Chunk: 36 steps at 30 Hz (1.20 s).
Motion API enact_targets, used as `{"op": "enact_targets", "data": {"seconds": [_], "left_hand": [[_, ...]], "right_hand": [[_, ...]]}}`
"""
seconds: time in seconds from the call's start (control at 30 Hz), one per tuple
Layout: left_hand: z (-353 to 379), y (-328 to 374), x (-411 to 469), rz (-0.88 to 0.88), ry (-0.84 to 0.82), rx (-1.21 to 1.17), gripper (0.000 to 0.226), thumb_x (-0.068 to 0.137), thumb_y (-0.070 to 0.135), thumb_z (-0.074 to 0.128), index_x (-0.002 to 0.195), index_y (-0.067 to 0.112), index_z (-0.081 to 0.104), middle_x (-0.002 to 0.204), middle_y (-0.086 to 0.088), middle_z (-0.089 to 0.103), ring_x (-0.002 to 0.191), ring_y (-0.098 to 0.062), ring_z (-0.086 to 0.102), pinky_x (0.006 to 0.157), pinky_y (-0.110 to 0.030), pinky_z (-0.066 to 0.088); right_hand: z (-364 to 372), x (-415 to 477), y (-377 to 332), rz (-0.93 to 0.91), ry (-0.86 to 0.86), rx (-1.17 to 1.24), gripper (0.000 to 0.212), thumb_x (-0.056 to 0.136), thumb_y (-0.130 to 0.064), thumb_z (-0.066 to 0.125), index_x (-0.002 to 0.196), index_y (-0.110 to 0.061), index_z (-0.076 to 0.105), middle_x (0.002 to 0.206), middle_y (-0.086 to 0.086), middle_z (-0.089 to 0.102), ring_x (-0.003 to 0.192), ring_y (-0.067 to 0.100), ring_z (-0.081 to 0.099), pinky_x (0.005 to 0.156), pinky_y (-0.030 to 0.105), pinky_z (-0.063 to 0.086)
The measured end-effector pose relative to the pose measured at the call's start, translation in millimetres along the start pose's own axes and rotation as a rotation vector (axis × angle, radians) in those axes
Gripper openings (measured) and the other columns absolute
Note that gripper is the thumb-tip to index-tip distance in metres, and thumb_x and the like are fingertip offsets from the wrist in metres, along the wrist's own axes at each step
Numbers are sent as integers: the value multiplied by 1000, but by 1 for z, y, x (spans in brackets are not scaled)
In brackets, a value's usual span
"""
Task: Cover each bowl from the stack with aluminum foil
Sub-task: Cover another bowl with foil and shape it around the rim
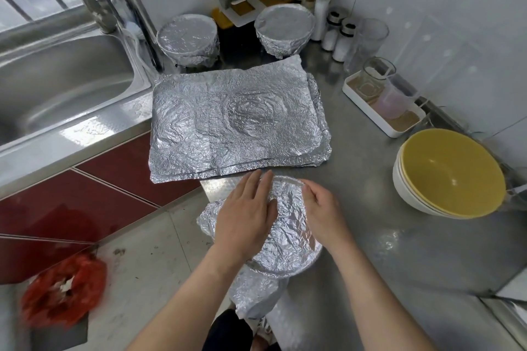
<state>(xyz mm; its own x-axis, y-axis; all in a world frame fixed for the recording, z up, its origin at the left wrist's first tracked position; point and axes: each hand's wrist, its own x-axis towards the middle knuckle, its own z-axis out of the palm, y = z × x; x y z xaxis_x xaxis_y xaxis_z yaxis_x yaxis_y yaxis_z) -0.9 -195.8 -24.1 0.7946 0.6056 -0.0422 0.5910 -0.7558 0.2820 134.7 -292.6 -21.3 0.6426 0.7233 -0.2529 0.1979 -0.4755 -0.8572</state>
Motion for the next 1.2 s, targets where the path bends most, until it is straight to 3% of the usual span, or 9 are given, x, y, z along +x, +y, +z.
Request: {"op": "enact_targets", "data": {"seconds": [0.07, 0.23, 0.37, 0.47, 0.63, 0.87, 0.93, 1.1, 1.2], "left_hand": [[0, 0, 1, 15, 5, 15, 56, 105, 43, 29, 153, 15, 26, 155, -8, 36, 145, -26, 29, 118, -36, 23], [0, -4, 4, 44, -26, 2, 56, 104, 46, 25, 153, 19, 25, 156, -6, 34, 145, -25, 28, 119, -39, 27], [-5, -10, 11, 116, -54, -23, 53, 103, 44, 25, 152, 23, 27, 157, -5, 32, 146, -24, 27, 115, -44, 32], [-11, -8, 7, 78, -14, 1, 53, 103, 42, 28, 151, 21, 29, 157, -8, 33, 145, -26, 29, 116, -47, 30], [-7, 4, -19, -112, 38, -95, 58, 102, 43, 34, 152, 14, 30, 156, -10, 34, 144, -27, 30, 117, -39, 23], [-12, -10, 0, 34, -41, -127, 52, 105, 38, 32, 154, 21, 26, 158, -2, 30, 147, -19, 22, 120, -31, 14], [-12, -16, 9, 80, -50, -94, 50, 104, 37, 31, 153, 22, 29, 157, -2, 33, 146, -20, 25, 121, -36, 17], [-15, -12, 2, -42, -20, 21, 53, 103, 42, 29, 153, 26, 25, 159, -3, 29, 147, -24, 23, 120, -50, 18], [-8, -8, -9, -71, -70, 27, 57, 103, 49, 24, 156, 30, 12, 163, -3, 15, 150, -25, 14, 120, -46, 16]], "right_hand": [[1, 0, 2, -4, 26, -18, 27, 103, -20, 40, 102, -8, 64, 81, 0, 64, 71, 10, 56, 74, 28, 47], [7, -6, 5, 17, 95, -37, 25, 102, -17, 41, 102, -9, 65, 90, 6, 68, 86, 26, 62, 79, 41, 49], [3, -12, -6, 62, 54, 7, 33, 101, -20, 44, 132, -14, 54, 125, -5, 60, 117, 16, 57, 91, 21, 40], [-4, -9, -12, 93, -37, 36, 46, 101, -26, 45, 146, -21, 37, 130, -12, 46, 124, 6, 46, 87, 10, 30], [1, -1, -6, 49, -60, -28, 38, 103, -23, 41, 139, -16, 50, 137, 1, 55, 125, 14, 51, 96, 17, 35], [17, -11, 1, 60, 179, 13, 32, 100, -7, 41, 123, -7, 63, 116, 7, 67, 108, 21, 61, 91, 27, 45], [22, -17, 2, 89, 237, 64, 32, 100, -7, 41, 122, -7, 63, 114, 6, 68, 107, 21, 62, 90, 28, 46], [14, -10, 2, 243, 190, 231, 42, 98, -28, 48, 133, -5, 53, 133, 6, 57, 123, 19, 53, 109, 42, 38], [5, 0, -4, 275, 58, 244, 41, 101, -38, 40, 106, -5, 63, 110, 14, 67, 102, 22, 60, 97, 42, 45]]}}
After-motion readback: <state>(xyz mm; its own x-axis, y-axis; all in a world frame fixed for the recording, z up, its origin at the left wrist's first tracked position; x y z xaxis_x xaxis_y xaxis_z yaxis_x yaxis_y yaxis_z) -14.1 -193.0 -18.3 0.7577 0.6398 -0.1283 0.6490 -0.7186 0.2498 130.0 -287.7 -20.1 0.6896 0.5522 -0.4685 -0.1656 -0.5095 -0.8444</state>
